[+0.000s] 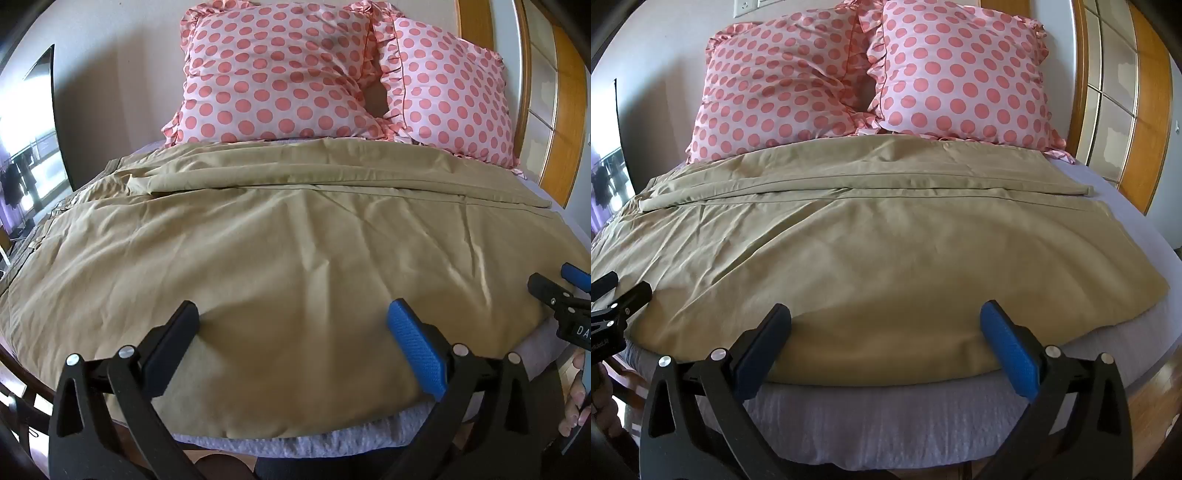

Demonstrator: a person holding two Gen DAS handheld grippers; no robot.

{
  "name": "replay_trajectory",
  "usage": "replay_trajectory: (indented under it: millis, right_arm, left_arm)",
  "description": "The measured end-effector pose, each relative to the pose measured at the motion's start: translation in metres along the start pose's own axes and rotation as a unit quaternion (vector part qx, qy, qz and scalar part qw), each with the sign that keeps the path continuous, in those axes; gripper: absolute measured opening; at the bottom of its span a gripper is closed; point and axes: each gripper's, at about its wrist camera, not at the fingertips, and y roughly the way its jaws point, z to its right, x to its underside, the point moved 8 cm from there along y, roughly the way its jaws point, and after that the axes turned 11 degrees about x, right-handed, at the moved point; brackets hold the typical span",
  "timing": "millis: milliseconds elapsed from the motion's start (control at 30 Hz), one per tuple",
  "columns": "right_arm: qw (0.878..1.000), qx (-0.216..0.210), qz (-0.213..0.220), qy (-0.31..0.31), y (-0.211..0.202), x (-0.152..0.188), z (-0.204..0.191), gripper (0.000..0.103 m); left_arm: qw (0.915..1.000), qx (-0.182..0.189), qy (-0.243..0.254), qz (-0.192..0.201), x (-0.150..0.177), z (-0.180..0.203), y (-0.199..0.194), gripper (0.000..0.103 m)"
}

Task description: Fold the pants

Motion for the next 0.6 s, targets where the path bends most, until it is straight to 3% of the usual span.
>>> replay_trajectory:
  millis: [600]
  right_arm:
    - [1.000,-0.001,0.003,0.001,-0.0008,-0.0002,0.0003,0.102]
  left_arm:
    - [1.0000,0.000,0.001,0.000,0.0000,0.0000,0.0001,0.101]
